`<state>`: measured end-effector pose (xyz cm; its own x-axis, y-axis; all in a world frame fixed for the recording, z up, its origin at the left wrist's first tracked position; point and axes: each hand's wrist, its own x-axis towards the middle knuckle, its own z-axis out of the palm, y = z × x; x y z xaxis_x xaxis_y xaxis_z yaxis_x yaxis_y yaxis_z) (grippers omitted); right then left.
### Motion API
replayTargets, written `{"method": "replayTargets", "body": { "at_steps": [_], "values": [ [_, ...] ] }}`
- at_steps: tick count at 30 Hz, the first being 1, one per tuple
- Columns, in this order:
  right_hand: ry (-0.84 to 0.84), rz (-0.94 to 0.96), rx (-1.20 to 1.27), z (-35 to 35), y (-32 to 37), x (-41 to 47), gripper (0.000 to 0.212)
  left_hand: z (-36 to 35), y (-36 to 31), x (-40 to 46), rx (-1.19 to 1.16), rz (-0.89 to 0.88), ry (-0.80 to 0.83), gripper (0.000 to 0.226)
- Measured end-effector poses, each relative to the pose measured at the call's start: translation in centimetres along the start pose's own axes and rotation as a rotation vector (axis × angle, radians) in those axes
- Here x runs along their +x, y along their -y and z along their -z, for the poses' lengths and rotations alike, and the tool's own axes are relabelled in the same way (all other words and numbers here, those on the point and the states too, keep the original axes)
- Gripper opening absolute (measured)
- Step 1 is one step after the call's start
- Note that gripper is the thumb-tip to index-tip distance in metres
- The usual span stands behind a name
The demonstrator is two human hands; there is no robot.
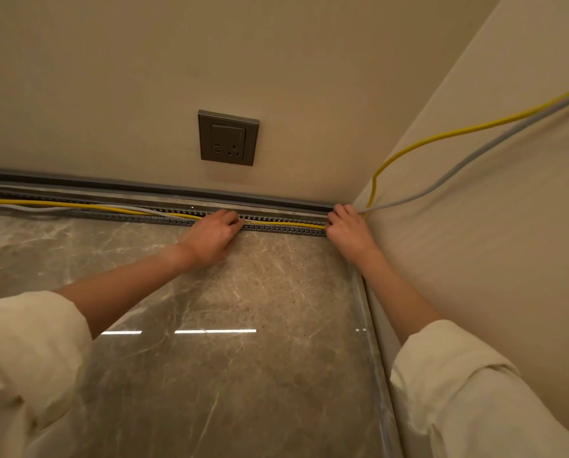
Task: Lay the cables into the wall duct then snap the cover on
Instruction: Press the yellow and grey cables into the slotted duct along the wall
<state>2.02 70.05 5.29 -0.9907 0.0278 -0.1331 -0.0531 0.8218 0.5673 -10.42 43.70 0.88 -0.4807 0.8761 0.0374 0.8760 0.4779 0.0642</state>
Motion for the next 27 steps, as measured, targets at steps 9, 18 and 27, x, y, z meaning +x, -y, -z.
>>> {"method": "replayTargets", "body": {
  "at_steps": [9, 18, 27],
  "values": [
    [0.063, -0.046, 0.020, 1.2, -1.3, 1.2, 0.022, -0.4, 0.0, -0.7, 0.070, 0.010, 0.018, 0.059],
    [0.135, -0.066, -0.005, 0.5, -2.3, 1.4, 0.021, -0.3, -0.1, -0.6, 0.082, 0.015, 0.026, 0.055],
    [0.125, -0.150, 0.098, -0.1, -1.7, 2.4, 0.026, -0.9, 0.1, -0.3, 0.065, 0.032, 0.011, 0.059]
  ]
}}
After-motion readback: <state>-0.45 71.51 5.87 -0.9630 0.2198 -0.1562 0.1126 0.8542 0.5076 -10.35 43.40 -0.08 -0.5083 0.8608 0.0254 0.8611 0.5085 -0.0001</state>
